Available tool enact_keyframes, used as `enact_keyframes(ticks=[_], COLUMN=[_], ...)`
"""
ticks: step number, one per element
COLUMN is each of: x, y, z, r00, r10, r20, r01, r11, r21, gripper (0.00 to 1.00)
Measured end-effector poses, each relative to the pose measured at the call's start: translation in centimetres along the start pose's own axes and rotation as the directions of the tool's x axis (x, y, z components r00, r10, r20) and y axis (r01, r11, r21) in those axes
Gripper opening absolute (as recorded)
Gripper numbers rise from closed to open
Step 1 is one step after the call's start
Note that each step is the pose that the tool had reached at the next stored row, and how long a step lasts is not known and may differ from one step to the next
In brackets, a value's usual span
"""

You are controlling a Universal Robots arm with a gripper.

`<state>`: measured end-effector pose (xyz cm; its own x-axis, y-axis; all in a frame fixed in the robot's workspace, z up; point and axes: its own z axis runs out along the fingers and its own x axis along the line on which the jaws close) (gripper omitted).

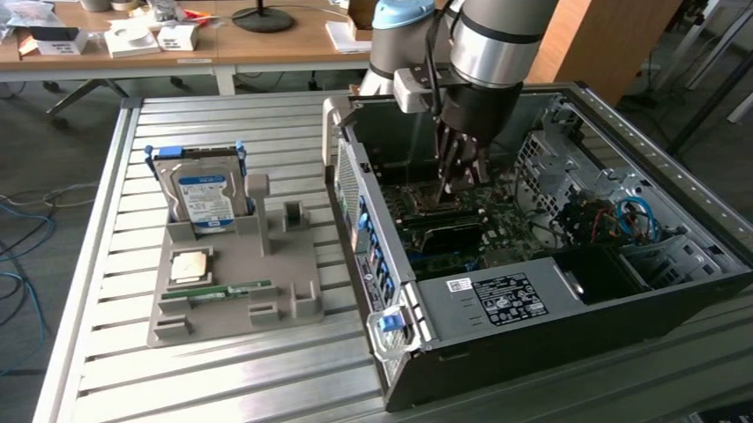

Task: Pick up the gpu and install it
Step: 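Press down on the gpu until it lock into place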

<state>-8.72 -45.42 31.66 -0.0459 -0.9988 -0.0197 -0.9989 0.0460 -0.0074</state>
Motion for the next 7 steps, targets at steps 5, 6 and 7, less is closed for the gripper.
enact_keyframes(ticks=[5,6,7], x=[-0.01,-0.01,-0.01], y=[-0.13,-0.13,-0.13], z=[0.0,0.0,0.0], r00=[1.0,1.0,1.0], r10=[0.0,0.0,0.0], r20=[0.0,0.0,0.0], r01=[0.0,0.0,0.0], r11=[1.0,1.0,1.0], r21=[0.0,0.0,0.0], gripper=[0.11,0.11,0.11])
